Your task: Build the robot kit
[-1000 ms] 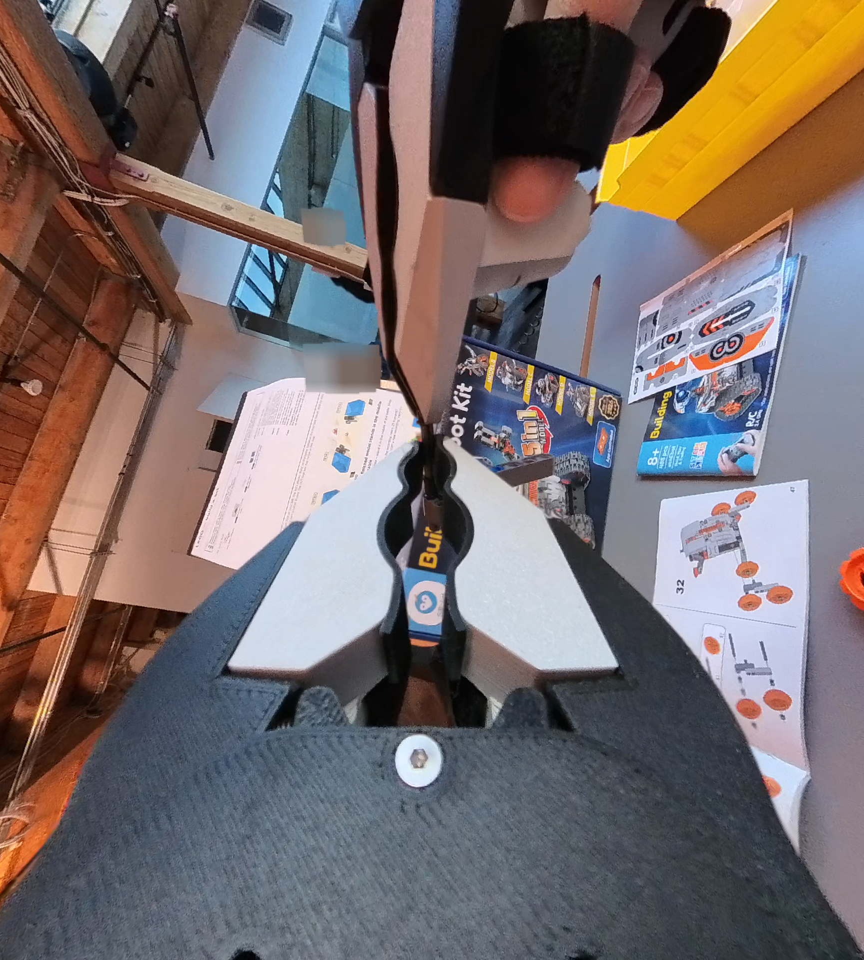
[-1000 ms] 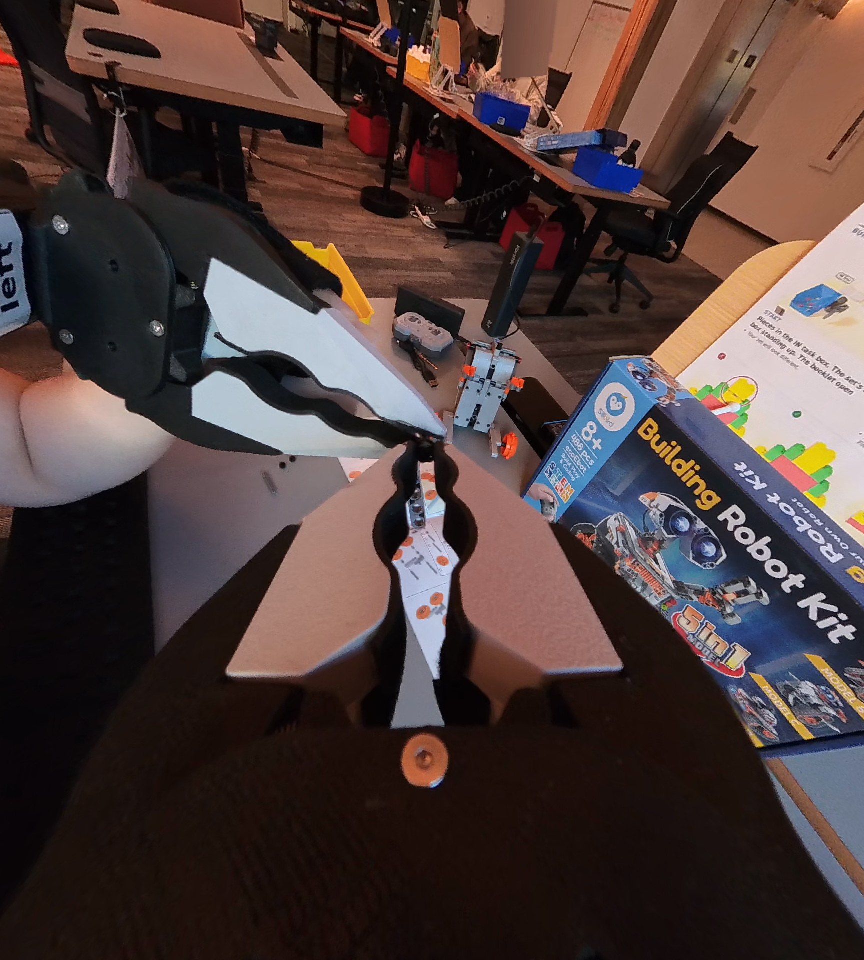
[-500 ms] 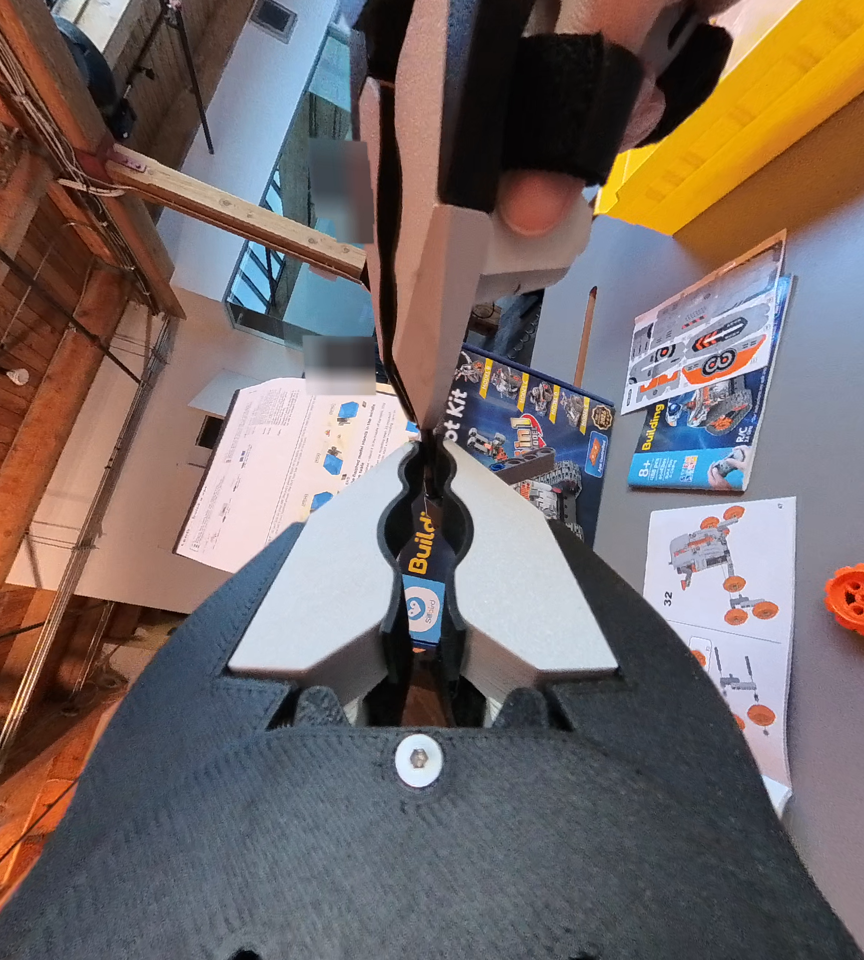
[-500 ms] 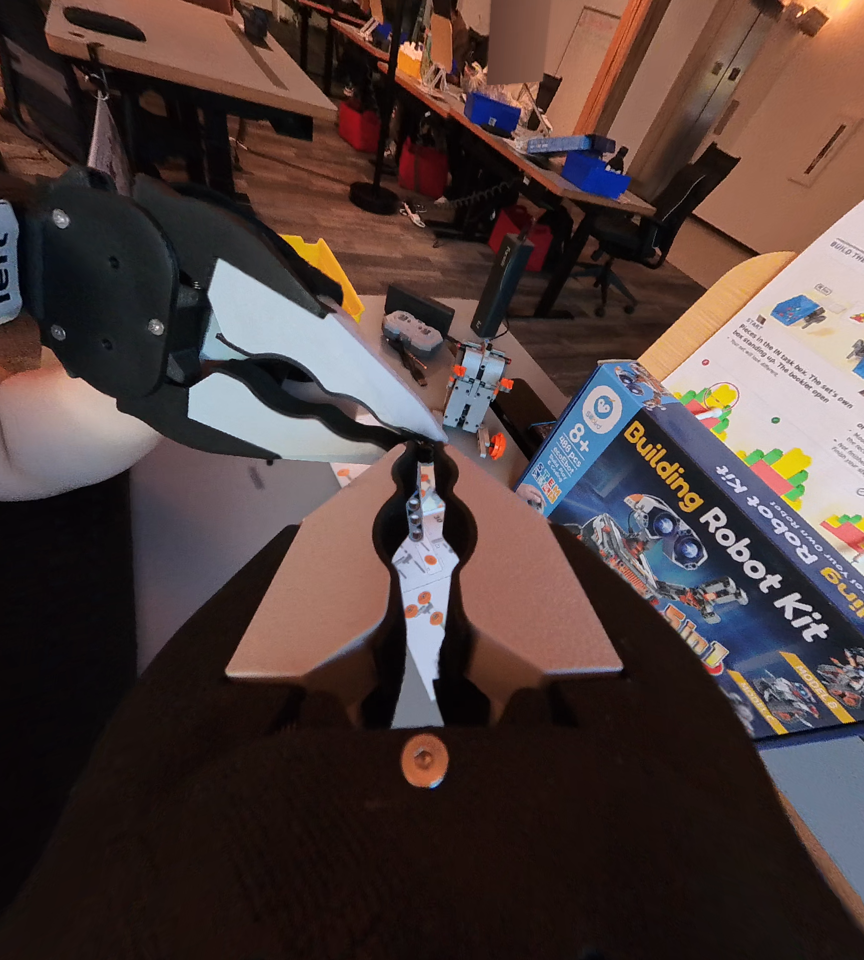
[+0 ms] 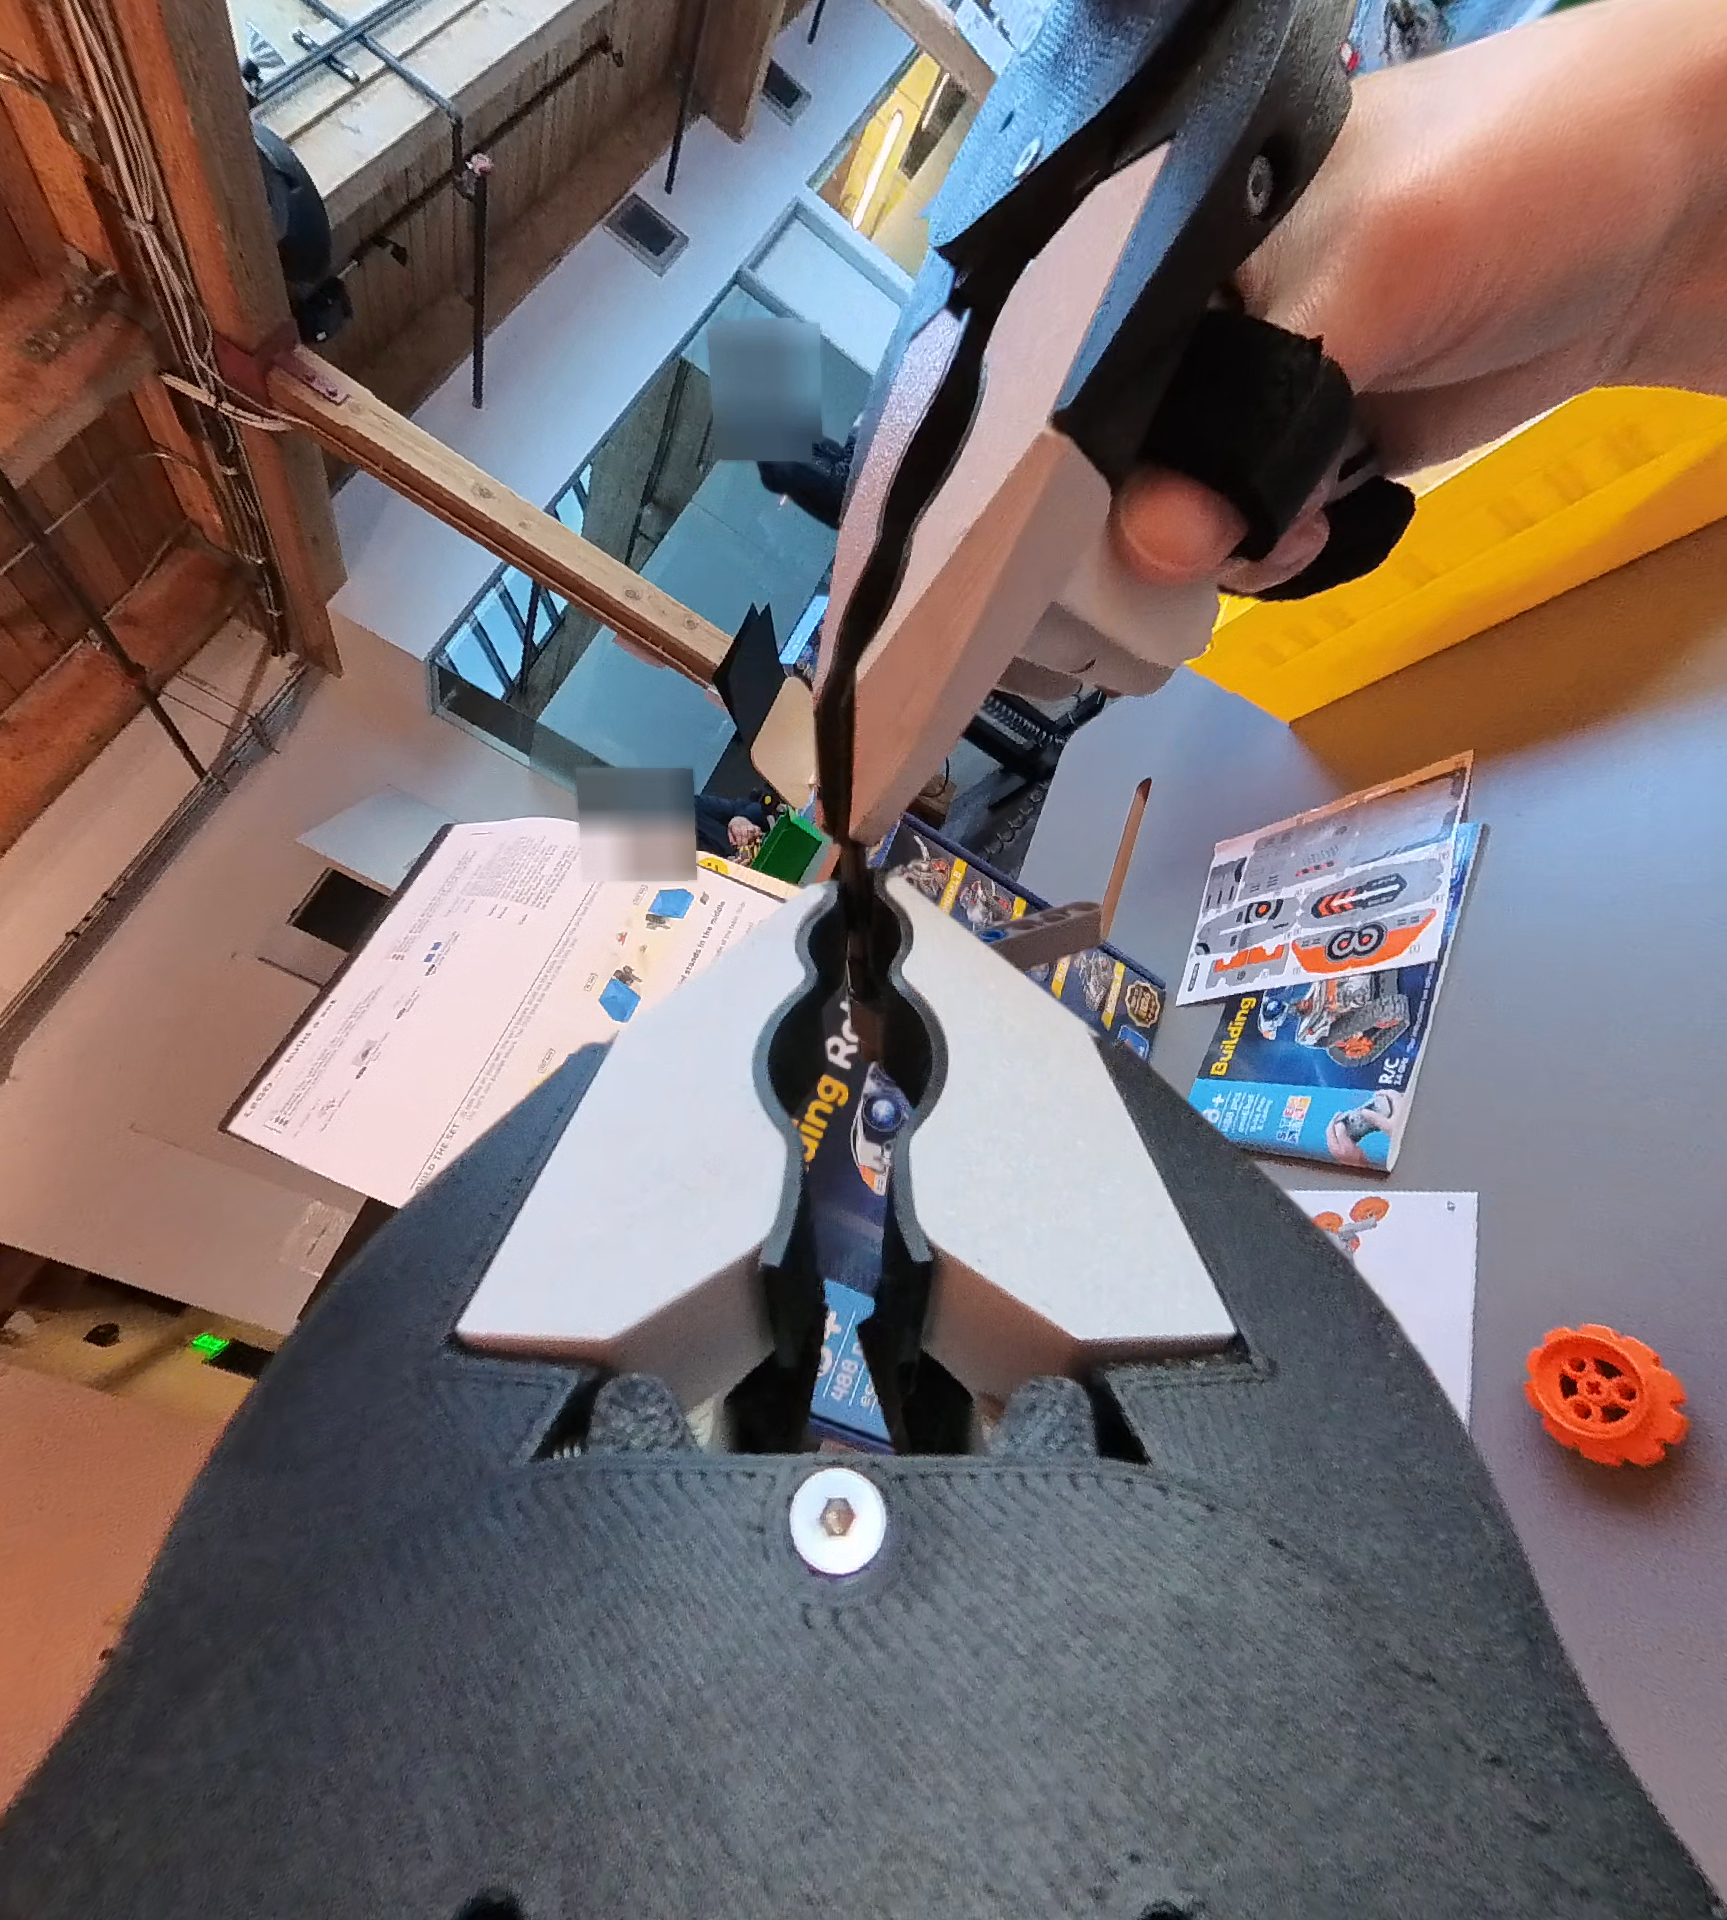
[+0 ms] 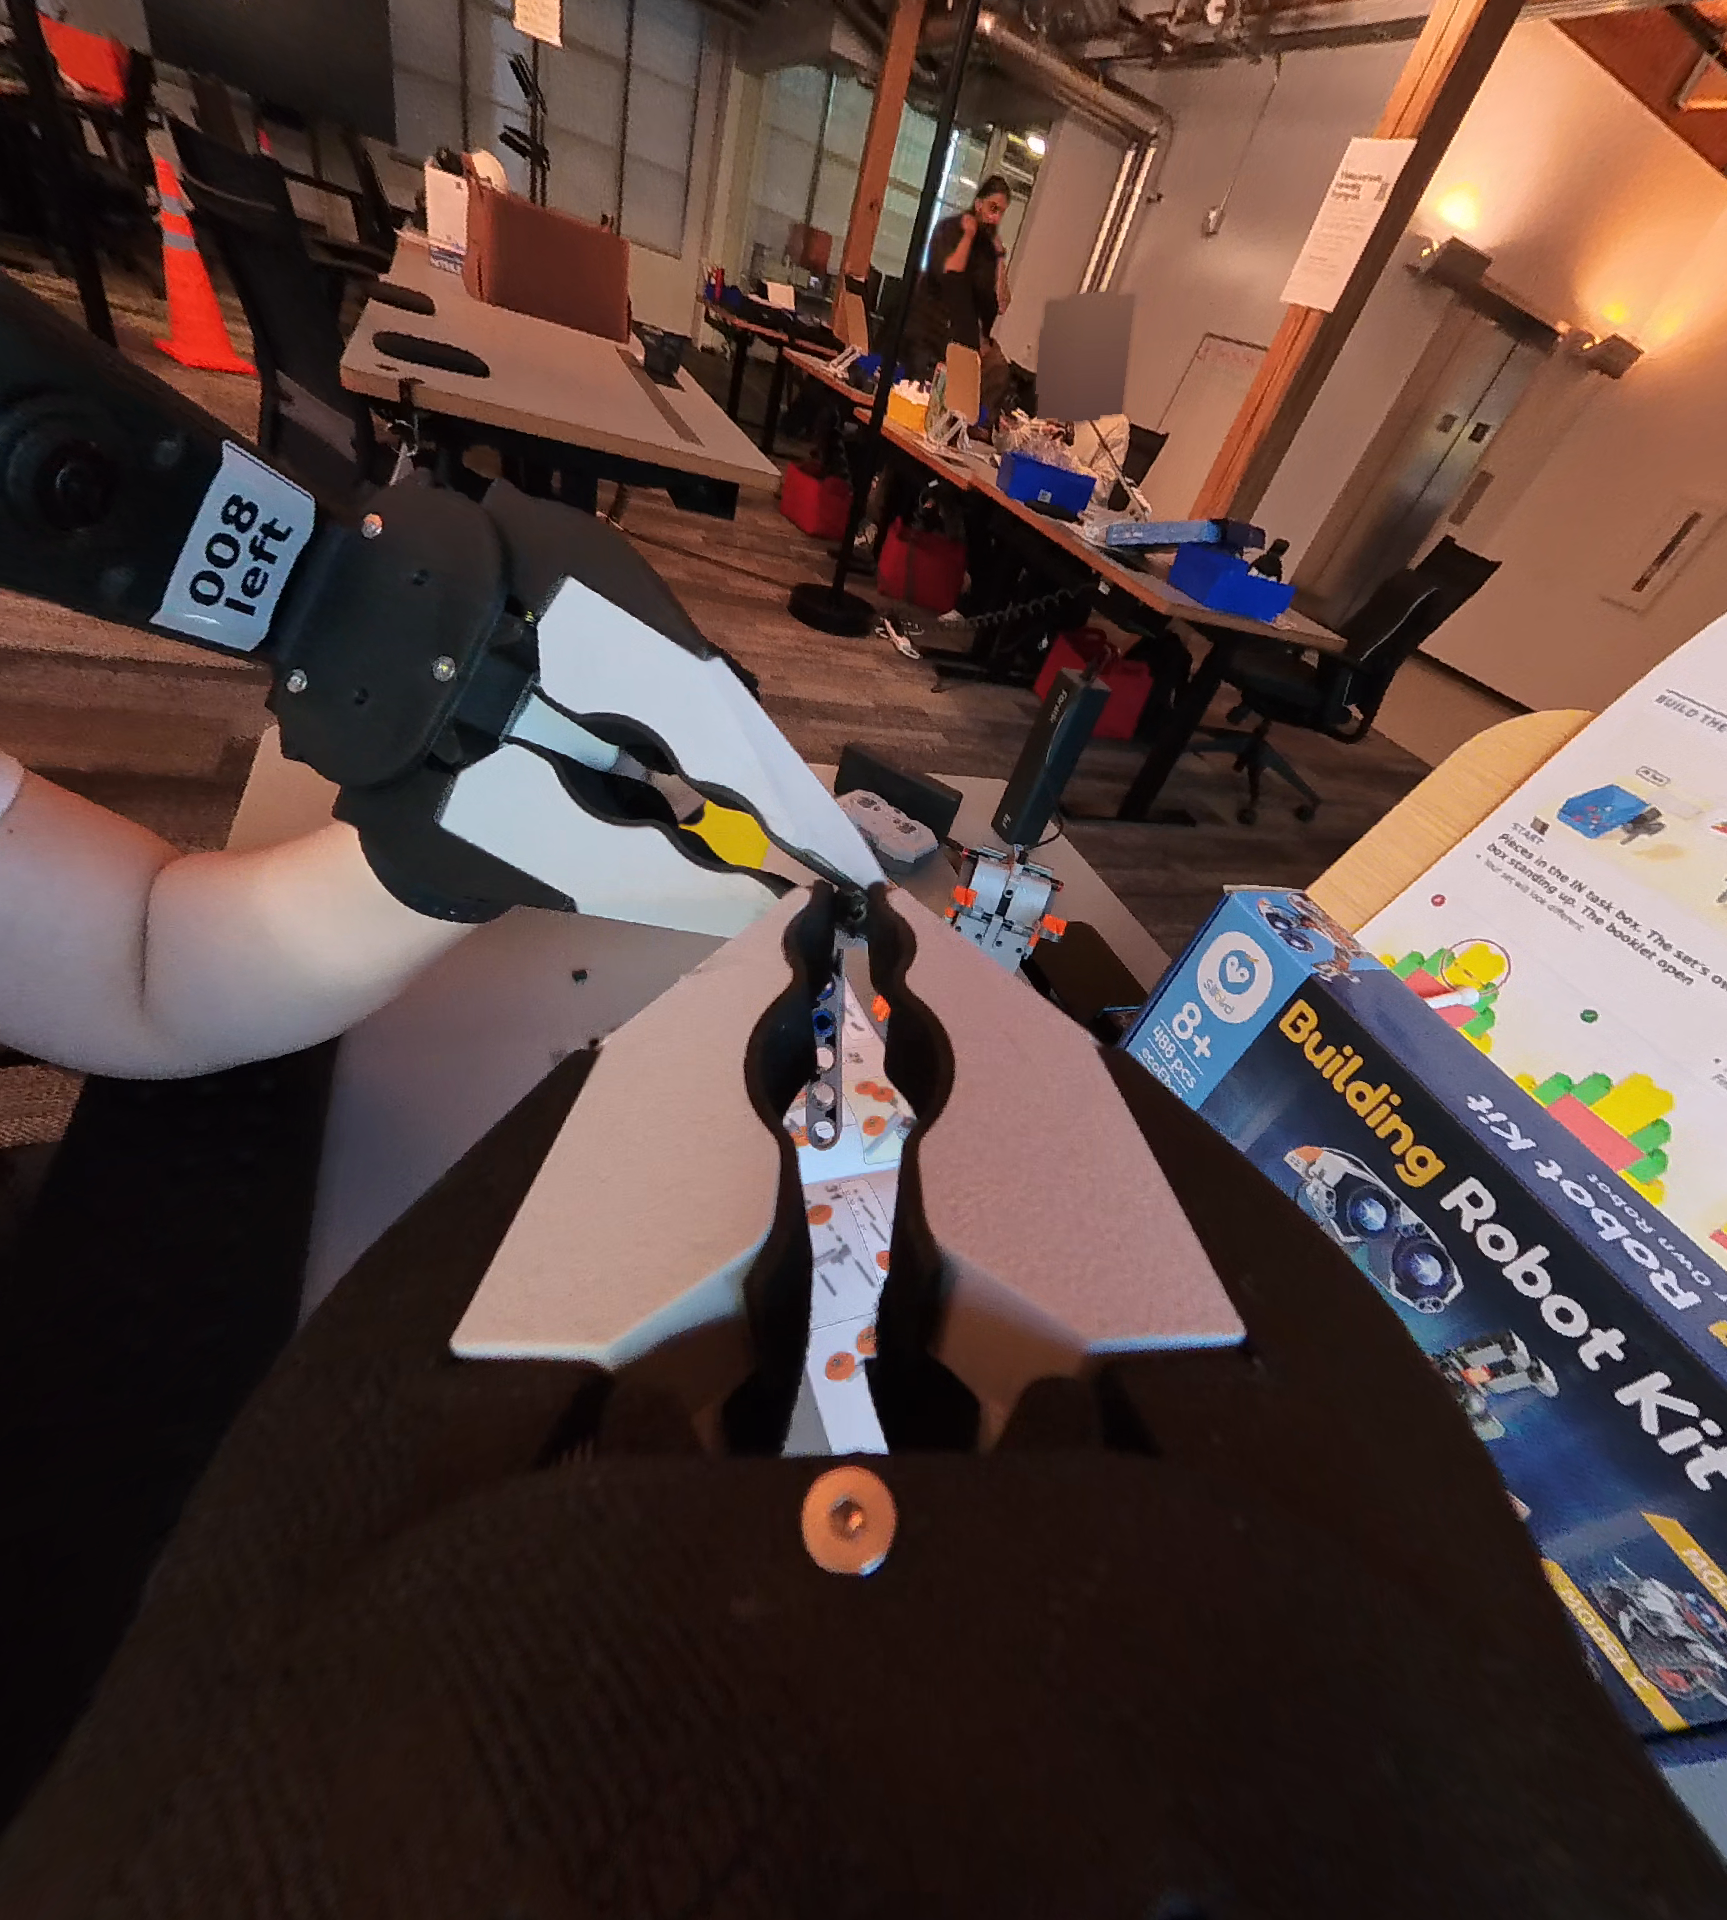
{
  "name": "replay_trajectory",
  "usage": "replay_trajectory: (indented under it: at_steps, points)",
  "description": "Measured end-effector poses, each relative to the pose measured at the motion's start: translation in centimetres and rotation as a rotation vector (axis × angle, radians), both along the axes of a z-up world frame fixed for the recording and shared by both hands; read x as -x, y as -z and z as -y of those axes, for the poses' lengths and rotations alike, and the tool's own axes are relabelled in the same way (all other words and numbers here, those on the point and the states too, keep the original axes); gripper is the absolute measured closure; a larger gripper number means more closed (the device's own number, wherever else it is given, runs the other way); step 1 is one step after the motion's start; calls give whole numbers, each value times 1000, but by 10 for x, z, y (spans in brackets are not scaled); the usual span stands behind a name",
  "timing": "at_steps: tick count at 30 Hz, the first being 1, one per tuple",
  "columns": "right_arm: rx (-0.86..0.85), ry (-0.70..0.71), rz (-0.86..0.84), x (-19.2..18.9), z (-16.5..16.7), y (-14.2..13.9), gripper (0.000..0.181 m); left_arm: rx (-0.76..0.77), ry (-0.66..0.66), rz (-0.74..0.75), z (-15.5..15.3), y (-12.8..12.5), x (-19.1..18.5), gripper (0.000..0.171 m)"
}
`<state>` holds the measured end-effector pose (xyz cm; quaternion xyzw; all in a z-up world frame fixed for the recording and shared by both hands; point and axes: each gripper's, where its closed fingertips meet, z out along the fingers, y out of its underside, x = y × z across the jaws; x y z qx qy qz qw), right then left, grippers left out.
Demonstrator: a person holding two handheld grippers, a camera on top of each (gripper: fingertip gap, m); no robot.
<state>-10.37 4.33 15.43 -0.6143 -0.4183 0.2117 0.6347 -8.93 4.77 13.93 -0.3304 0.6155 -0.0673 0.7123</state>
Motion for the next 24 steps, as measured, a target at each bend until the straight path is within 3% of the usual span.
replay_trajectory:
  at_steps: [19,24]
  points:
    - [-28,62,61,1,-2,3,177,-116,-74,-21,-3,2,0,171]
    - [-28,6,3,2,1,-2,177,-66,-27,12,2,-3,1,171]
